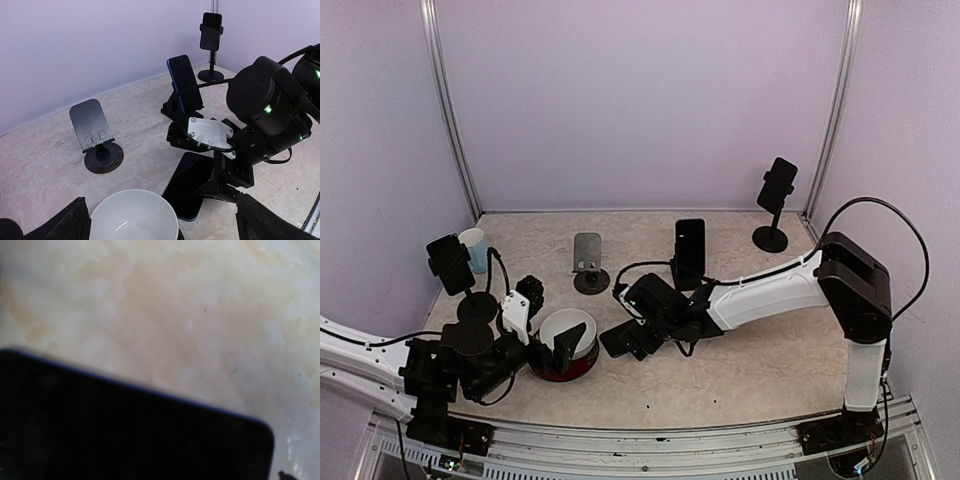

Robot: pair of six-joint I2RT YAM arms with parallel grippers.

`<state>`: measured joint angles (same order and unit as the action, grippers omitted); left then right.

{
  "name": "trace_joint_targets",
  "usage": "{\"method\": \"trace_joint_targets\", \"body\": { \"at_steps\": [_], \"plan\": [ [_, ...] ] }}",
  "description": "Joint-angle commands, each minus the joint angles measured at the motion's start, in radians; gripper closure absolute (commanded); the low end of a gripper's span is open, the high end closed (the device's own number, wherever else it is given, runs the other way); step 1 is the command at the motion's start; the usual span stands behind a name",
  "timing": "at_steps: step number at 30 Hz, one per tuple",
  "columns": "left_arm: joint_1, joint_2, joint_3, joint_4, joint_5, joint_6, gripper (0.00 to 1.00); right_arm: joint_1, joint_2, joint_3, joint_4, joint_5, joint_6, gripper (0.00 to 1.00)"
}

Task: Place the phone on the phone stand
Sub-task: Adjust the phone at the center of the board.

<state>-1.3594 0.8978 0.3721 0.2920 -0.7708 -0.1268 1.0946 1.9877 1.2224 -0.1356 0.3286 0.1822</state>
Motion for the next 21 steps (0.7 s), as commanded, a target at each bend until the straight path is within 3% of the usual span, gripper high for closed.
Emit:
{"method": "trace_joint_targets", "body": {
  "at_steps": [1,10,21],
  "plan": [
    [-0.008,-0.008,0.025,0.034,0.005,-0.02,0.01,0.01,0.07,0.128,-0.105,0.042,-0.047,0.0],
    [-0.027,-0.121,-0.009,-0.028,-0.034,-0.063,0.01,-0.001,0.2,0.299,-0.167,0.011,-0.114,0.0],
    [-0.032,-0.197,-0.036,-0.048,-0.042,-0.075,0.01,-0.025,0.224,0.254,-0.183,-0.096,-0.13,0.0]
  ]
}}
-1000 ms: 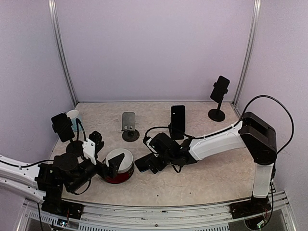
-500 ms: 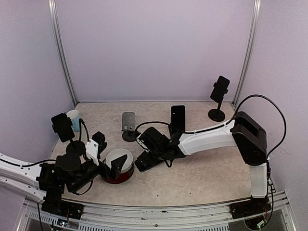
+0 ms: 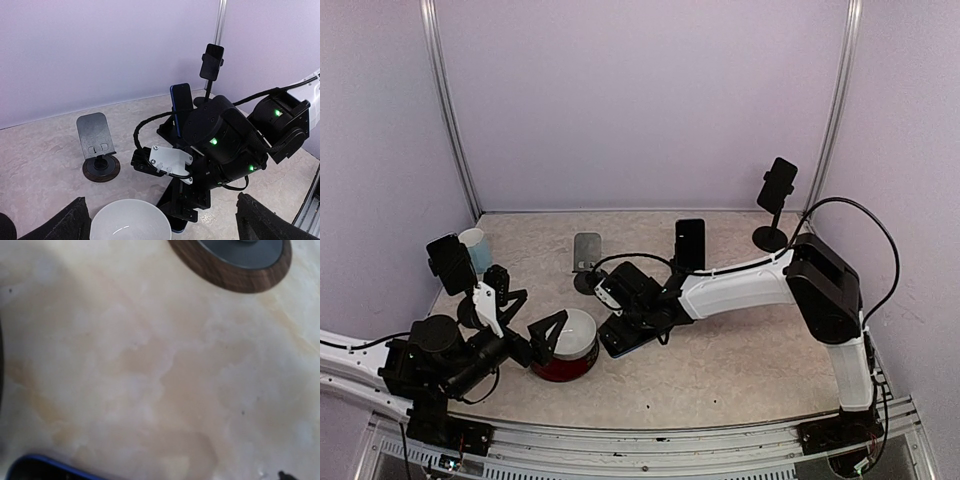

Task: Place the phone on the phone stand
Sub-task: Adjust the phone at the center of the board.

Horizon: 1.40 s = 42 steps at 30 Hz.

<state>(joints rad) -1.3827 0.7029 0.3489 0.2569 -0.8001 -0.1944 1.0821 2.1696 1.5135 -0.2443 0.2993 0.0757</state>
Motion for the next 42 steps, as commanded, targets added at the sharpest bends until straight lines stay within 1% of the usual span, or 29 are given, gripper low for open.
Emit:
{"method": "trace_joint_targets", "body": {
  "at_steps": [1,4,9,14,17,20,25,27,32,36,40,42],
  "plan": [
    [-0.009,0.001,-0.013,-0.014,-0.011,-0.007,0.01,-0.014,0.034,-0.049,-0.079,-0.092,-0.028,0.0],
    [-0.012,0.01,-0.011,-0.016,-0.012,-0.006,0.01,-0.014,-0.002,-0.096,-0.091,-0.155,-0.048,0.0],
    [-0.016,0.016,-0.016,0.003,-0.01,0.002,0.01,-0.014,-0.061,-0.169,-0.111,-0.198,-0.059,0.0],
    [-0.016,0.032,-0.014,0.019,-0.005,0.014,0.01,-0.014,-0.094,-0.216,-0.129,-0.201,-0.06,0.0],
    [-0.017,0.049,-0.013,0.031,-0.006,0.023,0.01,-0.016,-0.103,-0.21,-0.122,-0.175,-0.07,0.0],
    [-0.016,0.071,-0.006,0.039,-0.005,0.029,0.01,-0.028,-0.112,-0.179,-0.107,-0.142,-0.083,0.0],
    [-0.017,0.092,0.007,0.031,-0.004,0.03,0.01,-0.088,-0.096,-0.111,-0.094,-0.063,-0.058,0.0],
    [-0.018,0.092,0.004,0.03,-0.006,0.027,0.01,-0.106,-0.073,-0.081,-0.091,-0.041,-0.059,0.0],
    [-0.018,0.09,0.002,0.031,-0.006,0.023,0.01,-0.133,0.017,0.04,-0.143,0.047,-0.072,0.0],
    [-0.018,0.101,0.002,0.036,-0.009,0.029,0.01,-0.146,0.08,0.112,-0.152,0.035,-0.073,0.0],
    [-0.018,0.124,0.012,0.05,-0.012,0.045,0.01,-0.145,0.149,0.179,-0.211,0.027,-0.091,0.0],
    [-0.018,0.139,0.021,0.044,-0.014,0.053,0.01,-0.142,0.145,0.165,-0.248,-0.051,-0.137,0.0]
  ]
}}
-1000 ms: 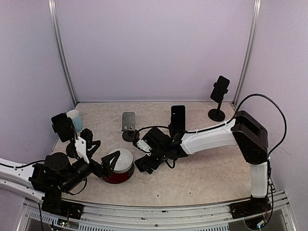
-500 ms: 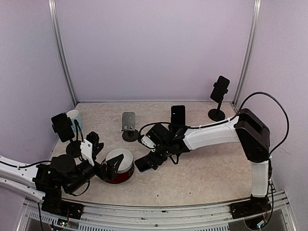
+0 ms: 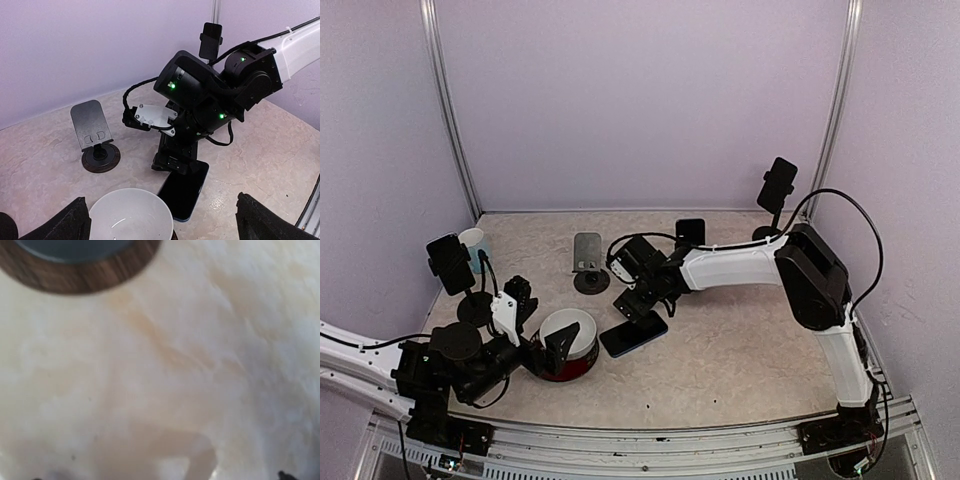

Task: Place the phone on the phone stand
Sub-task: Adjust the phone at the center of the board.

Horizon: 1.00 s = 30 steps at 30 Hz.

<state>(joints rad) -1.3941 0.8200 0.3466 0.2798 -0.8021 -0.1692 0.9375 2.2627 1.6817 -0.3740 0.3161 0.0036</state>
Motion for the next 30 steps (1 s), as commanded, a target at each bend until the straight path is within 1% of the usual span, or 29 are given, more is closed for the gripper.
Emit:
{"method": "trace_joint_targets", "body": {
  "at_steps": [1,4,7,11,16,19,22,24,30],
  "plan": [
    [-0.006,0.028,0.028,0.011,-0.014,0.028,0.01,0.004,0.039,-0.027,-0.129,-0.099,-0.092,0.0],
    [-0.006,0.037,0.029,0.009,-0.018,0.031,0.01,0.006,-0.018,-0.128,-0.146,-0.134,-0.142,0.0],
    [-0.007,0.04,0.013,0.047,-0.018,0.041,0.01,0.006,-0.067,-0.192,-0.163,-0.144,-0.166,0.0],
    [-0.006,0.049,-0.004,0.094,-0.009,0.046,0.01,0.022,-0.107,-0.248,-0.179,-0.187,-0.207,0.01],
    [-0.005,0.087,0.006,0.103,-0.003,0.058,0.01,0.061,-0.129,-0.294,-0.169,-0.242,-0.251,0.0],
    [-0.004,0.105,0.014,0.112,0.0,0.075,0.01,0.073,-0.138,-0.318,-0.144,-0.289,-0.258,0.01],
    [-0.005,0.116,0.024,0.116,0.002,0.084,0.01,0.081,-0.154,-0.341,-0.11,-0.271,-0.246,0.0],
    [-0.004,0.121,0.026,0.121,0.013,0.095,0.01,0.08,-0.174,-0.358,-0.093,-0.292,-0.243,0.0],
    [-0.003,0.127,0.046,0.1,0.023,0.12,0.01,0.076,-0.286,-0.46,-0.012,-0.311,-0.22,0.0]
  ]
}}
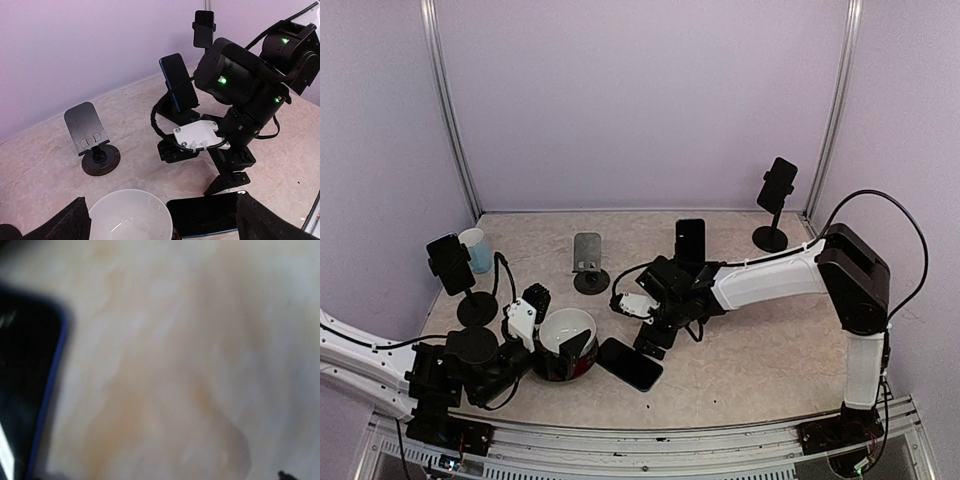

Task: Place the phone on the phone stand
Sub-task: Adjust the phone at the center of the board.

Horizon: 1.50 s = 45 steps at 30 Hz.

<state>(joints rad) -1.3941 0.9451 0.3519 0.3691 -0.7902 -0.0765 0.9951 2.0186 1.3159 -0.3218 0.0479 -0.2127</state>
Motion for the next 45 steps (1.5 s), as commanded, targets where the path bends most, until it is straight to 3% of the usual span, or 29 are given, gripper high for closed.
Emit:
{"method": "trace_joint_targets", "body": {
  "at_steps": [1,11,21,30,45],
  "plan": [
    [-0.003,0.0,0.038,0.012,0.013,0.022,0.01,0.017,-0.067,-0.112,-0.046,-0.042,0.008,0.0],
    [-0.005,0.022,0.014,0.045,0.03,-0.022,0.01,0.01,-0.202,-0.273,0.083,-0.18,0.125,0.0],
    [-0.007,-0.022,-0.012,0.03,0.023,-0.049,0.01,0.11,-0.255,-0.295,0.172,-0.041,0.212,0.0],
    [-0.005,0.003,0.0,0.05,0.022,-0.036,0.01,0.202,-0.167,-0.187,0.167,0.141,0.237,0.0],
    [-0.005,-0.029,-0.011,0.033,0.006,-0.046,0.01,0.233,-0.048,-0.115,0.18,0.094,0.253,0.0]
  ]
}}
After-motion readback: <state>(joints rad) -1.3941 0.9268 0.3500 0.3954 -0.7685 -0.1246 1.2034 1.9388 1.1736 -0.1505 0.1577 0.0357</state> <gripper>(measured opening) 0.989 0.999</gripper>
